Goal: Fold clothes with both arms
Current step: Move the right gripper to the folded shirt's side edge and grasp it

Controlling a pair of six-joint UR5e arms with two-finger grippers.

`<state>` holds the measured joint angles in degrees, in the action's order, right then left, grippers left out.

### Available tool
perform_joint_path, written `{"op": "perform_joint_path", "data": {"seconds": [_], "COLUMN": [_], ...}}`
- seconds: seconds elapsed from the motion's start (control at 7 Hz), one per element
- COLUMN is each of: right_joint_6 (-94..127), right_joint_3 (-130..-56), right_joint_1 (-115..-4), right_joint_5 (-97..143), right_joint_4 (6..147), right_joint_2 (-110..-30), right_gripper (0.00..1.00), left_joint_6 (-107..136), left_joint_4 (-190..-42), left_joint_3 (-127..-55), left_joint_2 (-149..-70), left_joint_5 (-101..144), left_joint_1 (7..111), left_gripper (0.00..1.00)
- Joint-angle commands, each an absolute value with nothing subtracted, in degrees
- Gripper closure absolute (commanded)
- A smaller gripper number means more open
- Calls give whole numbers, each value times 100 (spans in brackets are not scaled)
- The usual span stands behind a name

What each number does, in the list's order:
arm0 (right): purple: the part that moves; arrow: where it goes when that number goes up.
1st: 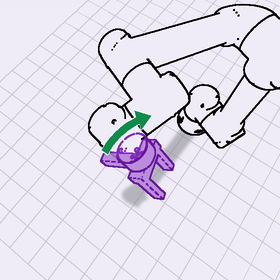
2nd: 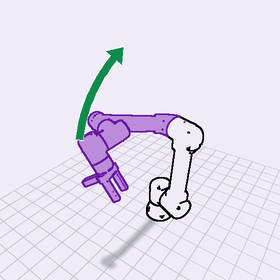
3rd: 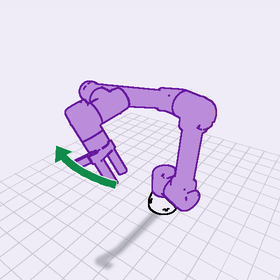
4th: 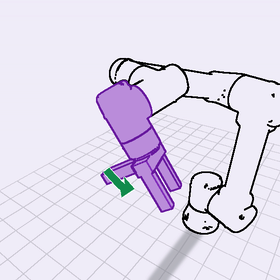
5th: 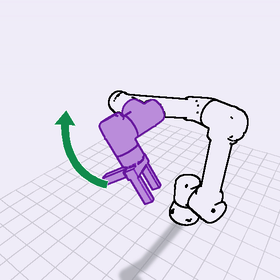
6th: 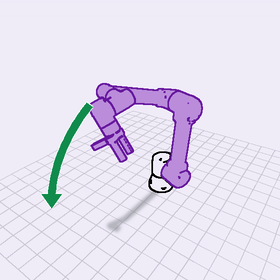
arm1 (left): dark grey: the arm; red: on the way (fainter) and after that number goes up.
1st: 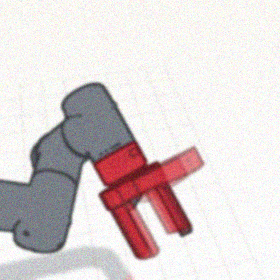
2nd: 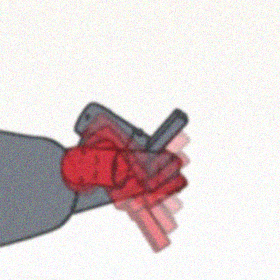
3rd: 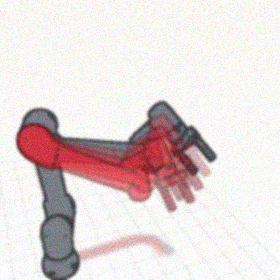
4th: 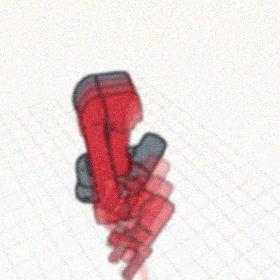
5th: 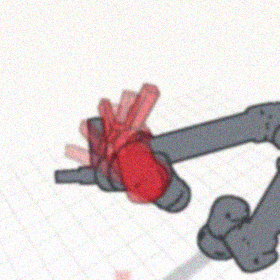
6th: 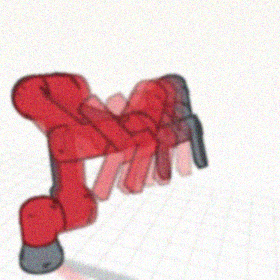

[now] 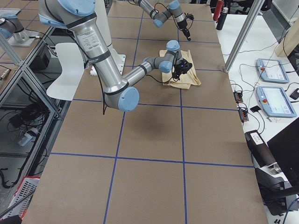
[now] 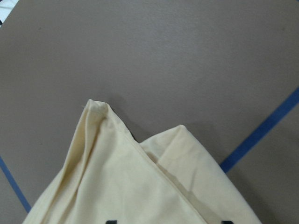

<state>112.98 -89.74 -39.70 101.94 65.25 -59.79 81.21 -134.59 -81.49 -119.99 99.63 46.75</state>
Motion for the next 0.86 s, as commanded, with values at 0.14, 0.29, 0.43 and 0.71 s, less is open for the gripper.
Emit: {"op": "perform_joint_path", "data": {"seconds": [0.14, 0.29, 0.43, 0.71], "right_joint_6": [11531, 11523, 11496, 11479], "right_joint_3": [-9378, -9334, -9282, -9290], "right_joint_1": [-3560, -3455, -3419, -3437], "right_joint_5": [10055, 9994, 9993, 9993], "right_joint_4": [6513, 6504, 6504, 6521], "right_joint_2": [-6337, -6311, -6293, -6328], "right_gripper": [20, 20, 21, 25], "left_joint_6": [8112, 8104, 8095, 8104], "left_joint_4": [-13465, -13465, -13465, -13465], "left_joint_3": [-8288, -8297, -8297, -8297], "left_joint_2": [-11918, -11866, -11865, -11865], "left_joint_5": [9949, 9854, 9826, 9826], "left_joint_1": [4676, 4676, 4667, 4667], "left_gripper": [61, 61, 61, 61]}}
